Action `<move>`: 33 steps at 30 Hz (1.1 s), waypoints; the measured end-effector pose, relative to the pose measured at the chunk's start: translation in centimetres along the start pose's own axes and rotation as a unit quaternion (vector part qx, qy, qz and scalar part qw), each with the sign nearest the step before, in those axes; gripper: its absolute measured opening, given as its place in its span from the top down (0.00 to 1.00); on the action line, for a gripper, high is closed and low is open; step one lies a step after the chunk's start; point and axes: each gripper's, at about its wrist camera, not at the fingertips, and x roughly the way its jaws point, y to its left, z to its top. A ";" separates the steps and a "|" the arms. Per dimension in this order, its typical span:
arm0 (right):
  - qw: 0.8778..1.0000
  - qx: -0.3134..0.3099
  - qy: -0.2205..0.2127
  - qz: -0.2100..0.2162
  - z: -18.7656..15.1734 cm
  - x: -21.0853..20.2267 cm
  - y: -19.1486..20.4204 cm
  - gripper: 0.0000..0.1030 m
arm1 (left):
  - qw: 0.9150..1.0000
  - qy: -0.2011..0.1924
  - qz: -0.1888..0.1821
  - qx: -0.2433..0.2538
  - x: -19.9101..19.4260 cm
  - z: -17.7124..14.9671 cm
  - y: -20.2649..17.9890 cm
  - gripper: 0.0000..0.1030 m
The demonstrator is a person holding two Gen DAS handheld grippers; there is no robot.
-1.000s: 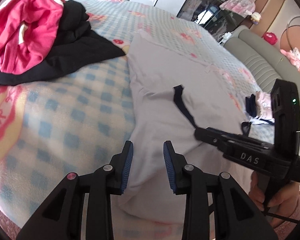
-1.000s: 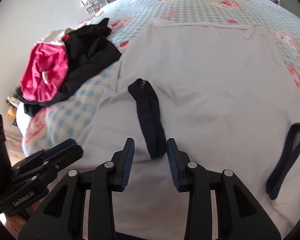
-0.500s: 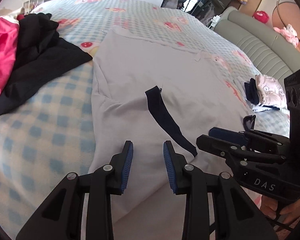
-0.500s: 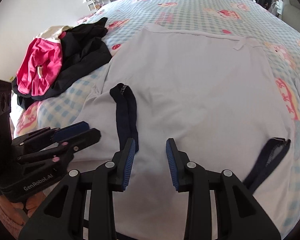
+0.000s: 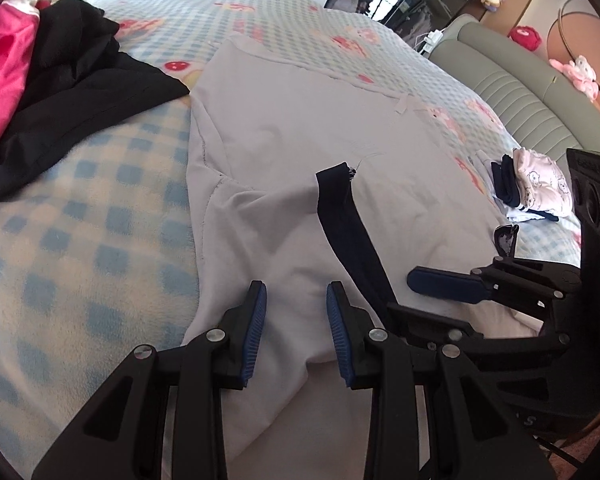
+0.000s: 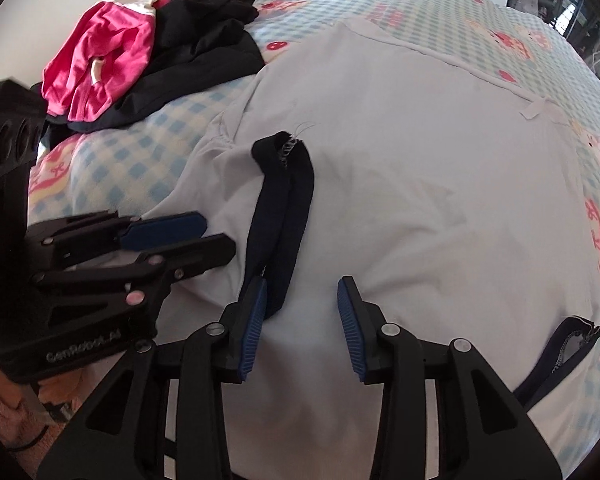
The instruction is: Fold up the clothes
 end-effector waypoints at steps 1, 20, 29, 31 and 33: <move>1.000 -0.010 0.002 -0.004 -0.4 -0.1 0.3 0.63 | 1.000 0.000 0.002 0.003 0.0 0.0 -0.1 0.67; 0.997 0.064 -0.037 0.012 -0.5 -2.2 -1.5 0.61 | 1.000 -0.009 -0.019 -0.005 -1.2 -0.7 -0.2 0.65; 1.000 0.017 -0.016 -0.006 -0.4 -0.2 0.2 0.62 | 1.000 -0.001 -0.016 -0.007 -0.5 -0.8 0.0 0.65; 0.999 -0.002 -0.012 -0.030 -0.7 0.0 0.6 0.62 | 1.000 0.000 -0.015 -0.005 -0.5 -0.8 -0.1 0.65; 0.999 0.008 -0.011 -0.041 -0.7 0.2 0.2 0.62 | 1.000 0.000 -0.016 -0.005 -0.5 -0.9 -0.1 0.65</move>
